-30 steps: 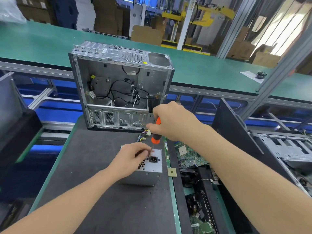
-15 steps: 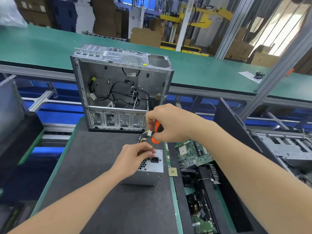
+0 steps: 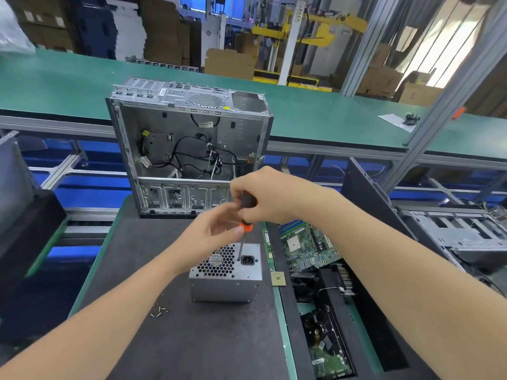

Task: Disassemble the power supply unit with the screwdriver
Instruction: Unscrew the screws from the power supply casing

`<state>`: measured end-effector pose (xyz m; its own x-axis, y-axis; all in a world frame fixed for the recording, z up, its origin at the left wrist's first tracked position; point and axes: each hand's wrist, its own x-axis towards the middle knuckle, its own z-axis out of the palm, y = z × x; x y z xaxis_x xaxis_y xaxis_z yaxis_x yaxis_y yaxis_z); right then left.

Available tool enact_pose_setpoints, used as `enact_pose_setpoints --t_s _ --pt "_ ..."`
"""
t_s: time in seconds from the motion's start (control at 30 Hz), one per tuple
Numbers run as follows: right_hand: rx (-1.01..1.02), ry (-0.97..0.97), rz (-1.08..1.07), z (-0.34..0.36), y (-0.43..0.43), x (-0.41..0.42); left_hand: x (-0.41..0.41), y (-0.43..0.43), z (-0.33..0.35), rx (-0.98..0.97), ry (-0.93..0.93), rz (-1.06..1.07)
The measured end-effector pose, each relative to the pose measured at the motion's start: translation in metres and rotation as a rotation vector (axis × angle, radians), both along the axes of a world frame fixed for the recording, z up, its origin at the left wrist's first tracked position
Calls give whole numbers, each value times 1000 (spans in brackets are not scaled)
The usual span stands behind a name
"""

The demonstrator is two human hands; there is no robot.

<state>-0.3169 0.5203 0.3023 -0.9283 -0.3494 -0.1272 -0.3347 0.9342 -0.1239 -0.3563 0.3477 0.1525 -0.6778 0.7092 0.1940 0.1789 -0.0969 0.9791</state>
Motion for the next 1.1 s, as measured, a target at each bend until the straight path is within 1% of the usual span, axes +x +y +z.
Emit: enact_pose_setpoints --t_s 0.1,0.23,0.3,0.37,0.4,0.47,0.53,0.6,0.73,0.83,0.93,1.03,1.1 --pt "-26 -54 56 4 -1 0 -1 4 10 -62 27 12" --pt "-28 4 68 3 -4 4 2 8 11 -53 46 78" --pt "-5 91 -30 2 -6 8 3 10 11 -53 47 100" --pt "120 212 -186 0 -13 8 3 11 10 -76 46 119" --pt "176 241 -251 -2 -17 8 3 12 10 -86 50 123" --pt "177 219 -305 -7 -24 6 3 13 8 -88 60 120" --pt "129 158 -281 -7 -24 4 3 12 8 -73 58 105" --pt "110 101 -206 -4 -20 3 3 11 6 -69 63 77" --pt "48 16 -43 4 -13 4 1 5 3 -123 100 72" --pt "23 -24 18 6 -12 4 2 6 2 -135 98 61" --pt "-6 -20 32 2 -12 3 3 8 1 -133 116 80" --pt "-6 27 23 1 -12 4 5 9 1 -124 109 97" --pt "-8 120 -89 0 -13 4 6 11 0 -123 96 115"
